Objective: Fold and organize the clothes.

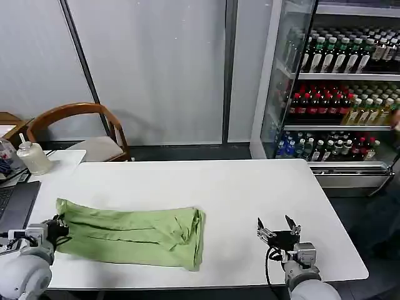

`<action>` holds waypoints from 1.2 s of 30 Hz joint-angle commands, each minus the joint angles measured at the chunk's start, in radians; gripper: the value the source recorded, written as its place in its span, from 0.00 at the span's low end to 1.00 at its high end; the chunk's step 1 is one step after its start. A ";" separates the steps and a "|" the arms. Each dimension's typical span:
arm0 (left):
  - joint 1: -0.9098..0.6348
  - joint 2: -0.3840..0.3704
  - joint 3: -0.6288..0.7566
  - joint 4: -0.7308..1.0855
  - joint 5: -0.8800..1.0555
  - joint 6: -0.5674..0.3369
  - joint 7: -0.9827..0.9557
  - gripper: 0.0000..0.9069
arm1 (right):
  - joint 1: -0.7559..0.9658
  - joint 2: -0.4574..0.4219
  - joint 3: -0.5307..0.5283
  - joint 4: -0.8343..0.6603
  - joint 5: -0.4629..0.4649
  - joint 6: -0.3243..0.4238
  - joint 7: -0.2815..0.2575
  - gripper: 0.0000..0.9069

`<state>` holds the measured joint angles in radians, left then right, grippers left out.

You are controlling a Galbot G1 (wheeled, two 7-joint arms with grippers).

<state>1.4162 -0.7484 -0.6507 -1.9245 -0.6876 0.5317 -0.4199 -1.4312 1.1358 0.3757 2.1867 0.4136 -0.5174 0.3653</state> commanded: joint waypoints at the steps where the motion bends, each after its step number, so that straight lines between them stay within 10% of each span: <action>1: -0.062 -0.044 0.075 -0.201 -0.084 0.046 -0.009 0.01 | -0.030 -0.006 0.040 0.011 -0.003 0.000 0.000 1.00; 19: -0.209 -0.230 0.456 -0.266 -0.070 0.045 -0.002 0.02 | -0.072 0.014 0.104 0.009 -0.036 0.000 -0.001 1.00; 36: -0.293 -0.358 0.544 -0.099 -0.057 0.044 -0.019 0.02 | -0.078 0.013 0.106 0.005 -0.041 0.000 -0.003 1.00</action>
<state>1.1739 -1.0404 -0.1716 -2.1034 -0.7492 0.5743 -0.4363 -1.5069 1.1483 0.4798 2.1942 0.3751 -0.5169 0.3621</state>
